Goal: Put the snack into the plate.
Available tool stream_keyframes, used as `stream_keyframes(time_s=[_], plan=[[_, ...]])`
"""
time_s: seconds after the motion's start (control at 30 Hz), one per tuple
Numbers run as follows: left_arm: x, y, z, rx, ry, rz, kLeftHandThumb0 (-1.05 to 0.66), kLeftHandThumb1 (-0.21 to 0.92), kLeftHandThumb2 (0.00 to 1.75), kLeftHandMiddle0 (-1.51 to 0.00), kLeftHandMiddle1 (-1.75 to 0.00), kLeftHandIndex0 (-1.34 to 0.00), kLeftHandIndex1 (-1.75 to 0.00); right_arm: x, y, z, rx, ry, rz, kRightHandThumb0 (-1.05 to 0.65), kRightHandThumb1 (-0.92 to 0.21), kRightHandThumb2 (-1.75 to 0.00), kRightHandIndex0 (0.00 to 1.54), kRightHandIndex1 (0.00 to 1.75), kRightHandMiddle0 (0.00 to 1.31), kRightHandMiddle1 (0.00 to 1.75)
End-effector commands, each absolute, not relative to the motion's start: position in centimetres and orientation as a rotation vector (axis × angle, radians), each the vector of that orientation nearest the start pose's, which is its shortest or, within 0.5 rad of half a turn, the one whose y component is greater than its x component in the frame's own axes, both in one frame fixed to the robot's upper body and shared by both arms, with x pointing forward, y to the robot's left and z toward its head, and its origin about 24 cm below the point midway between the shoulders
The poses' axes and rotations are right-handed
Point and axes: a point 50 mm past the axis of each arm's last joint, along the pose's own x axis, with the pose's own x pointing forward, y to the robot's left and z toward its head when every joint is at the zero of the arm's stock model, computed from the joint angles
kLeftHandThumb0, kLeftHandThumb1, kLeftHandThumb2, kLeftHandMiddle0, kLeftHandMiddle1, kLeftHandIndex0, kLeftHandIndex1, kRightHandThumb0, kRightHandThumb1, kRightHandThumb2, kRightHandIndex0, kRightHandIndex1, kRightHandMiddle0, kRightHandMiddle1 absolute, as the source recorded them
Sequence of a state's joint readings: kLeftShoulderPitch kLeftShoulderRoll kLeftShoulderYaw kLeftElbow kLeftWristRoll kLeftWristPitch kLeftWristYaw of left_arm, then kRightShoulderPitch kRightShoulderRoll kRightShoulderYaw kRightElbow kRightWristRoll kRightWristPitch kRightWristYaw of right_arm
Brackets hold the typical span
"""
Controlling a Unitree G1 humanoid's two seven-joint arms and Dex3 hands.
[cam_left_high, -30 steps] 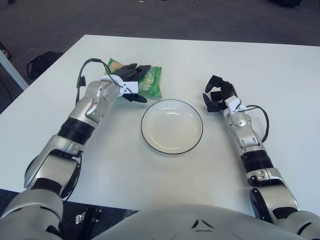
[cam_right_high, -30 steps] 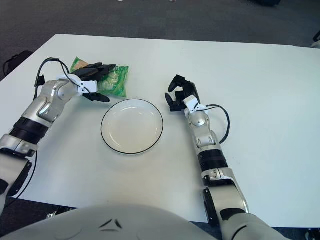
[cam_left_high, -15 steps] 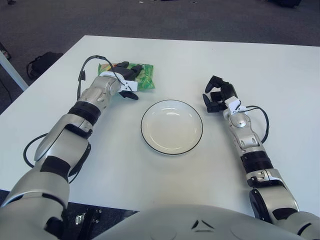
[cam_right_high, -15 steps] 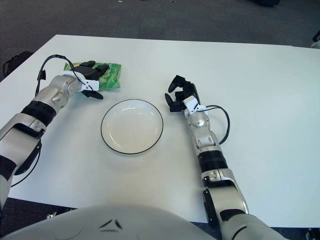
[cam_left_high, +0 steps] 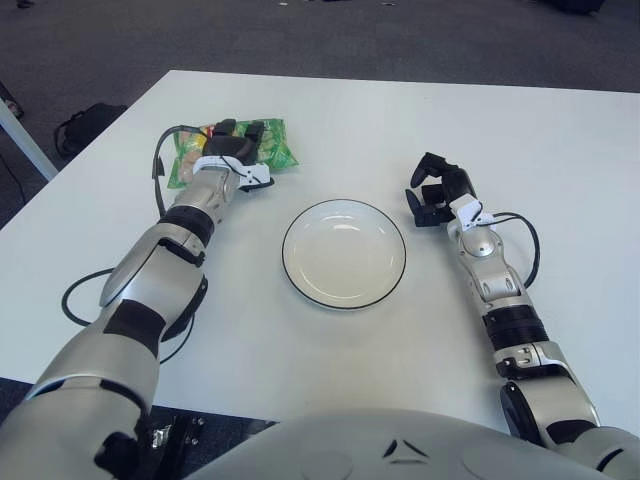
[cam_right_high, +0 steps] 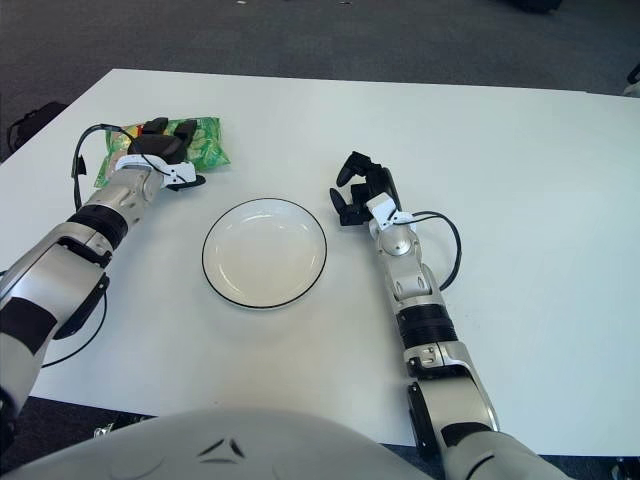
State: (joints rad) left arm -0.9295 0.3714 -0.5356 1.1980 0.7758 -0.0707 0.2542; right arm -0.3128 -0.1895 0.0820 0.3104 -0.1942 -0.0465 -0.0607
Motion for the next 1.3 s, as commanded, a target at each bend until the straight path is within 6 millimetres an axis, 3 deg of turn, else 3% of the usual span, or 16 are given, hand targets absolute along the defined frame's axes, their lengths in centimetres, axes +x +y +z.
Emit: stream_keyframes(time_s=[0.0, 0.07, 0.13, 0.2, 0.27, 0.37, 0.57, 0.7, 0.9, 1.07, 1.17, 1.27], plan=[[38.0, 18.7, 5.7, 1.515, 0.052, -0.125, -0.31, 0.16, 1.15, 0.00, -1.52, 0.00, -1.18, 29.0, -16.3, 1.1, -0.452, 0.193, 0.101, -0.49, -0.28, -1.36, 1.31, 1.75, 0.64, 1.75], [37.8, 18.9, 5.5, 1.511, 0.027, -0.103, -0.16, 0.13, 1.27, -0.10, -1.65, 0.00, -1.43, 29.0, -16.2, 1.2, -0.463, 0.191, 0.103, -0.50, -0.28, -1.36, 1.31, 1.75, 0.64, 1.75], [37.6, 19.2, 5.4, 1.513, -0.005, -0.081, 0.12, 0.29, 1.20, -0.29, -1.70, -0.08, -1.58, 29.1, -16.1, 1.3, -0.474, 0.187, 0.106, -0.50, -0.28, -1.36, 1.30, 1.75, 0.64, 1.75], [37.4, 19.6, 5.2, 1.515, -0.029, -0.065, 0.28, 0.34, 1.21, -0.41, -1.72, -0.19, -1.66, 29.1, -15.9, 1.5, -0.482, 0.183, 0.110, -0.50, -0.28, -1.36, 1.30, 1.75, 0.65, 1.75], [37.1, 19.9, 5.0, 1.519, -0.047, -0.055, 0.12, 0.29, 1.30, -0.53, -1.70, -0.37, -1.71, 29.1, -15.8, 1.6, -0.491, 0.182, 0.118, -0.50, -0.27, -1.37, 1.30, 1.75, 0.65, 1.75], [36.9, 20.0, 4.8, 1.517, -0.065, -0.048, 0.04, 0.18, 1.42, -0.66, -1.63, -0.52, -1.74, 29.1, -15.8, 1.6, -0.503, 0.188, 0.130, -0.50, -0.26, -1.38, 1.29, 1.75, 0.66, 1.75], [36.7, 20.1, 4.7, 1.490, -0.085, -0.068, 0.01, 0.02, 1.56, -0.90, -1.46, -0.66, -1.75, 29.0, -15.8, 1.7, -0.529, 0.186, 0.137, -0.51, -0.26, -1.39, 1.29, 1.75, 0.67, 1.75], [37.0, 19.8, 5.6, 1.464, -0.137, -0.092, 0.00, -0.01, 1.59, -0.95, -1.43, -0.66, -1.75, 29.0, -15.8, 1.7, -0.530, 0.189, 0.142, -0.51, -0.26, -1.39, 1.28, 1.75, 0.66, 1.75], [37.9, 19.2, 7.8, 1.436, -0.218, -0.095, 0.00, -0.01, 1.62, -0.93, -1.52, -0.65, -1.75, 28.8, -15.7, 2.0, -0.547, 0.177, 0.161, -0.50, -0.27, -1.38, 1.28, 1.75, 0.66, 1.75], [38.5, 18.4, 11.8, 1.379, -0.350, -0.093, 0.00, -0.01, 1.63, -0.92, -1.54, -0.65, -1.75, 28.7, -15.6, 2.1, -0.581, 0.171, 0.185, -0.51, -0.25, -1.39, 1.28, 1.75, 0.67, 1.75], [38.0, 17.9, 14.7, 1.332, -0.469, -0.088, 0.00, -0.02, 1.63, -0.92, -1.54, -0.65, -1.75, 28.8, -15.6, 2.1, -0.597, 0.174, 0.197, -0.51, -0.25, -1.40, 1.29, 1.75, 0.67, 1.75], [37.3, 17.4, 16.4, 1.299, -0.556, -0.075, 0.00, -0.03, 1.65, -0.93, -1.54, -0.66, -1.75, 28.8, -15.6, 2.1, -0.608, 0.178, 0.203, -0.51, -0.24, -1.41, 1.29, 1.75, 0.68, 1.75]])
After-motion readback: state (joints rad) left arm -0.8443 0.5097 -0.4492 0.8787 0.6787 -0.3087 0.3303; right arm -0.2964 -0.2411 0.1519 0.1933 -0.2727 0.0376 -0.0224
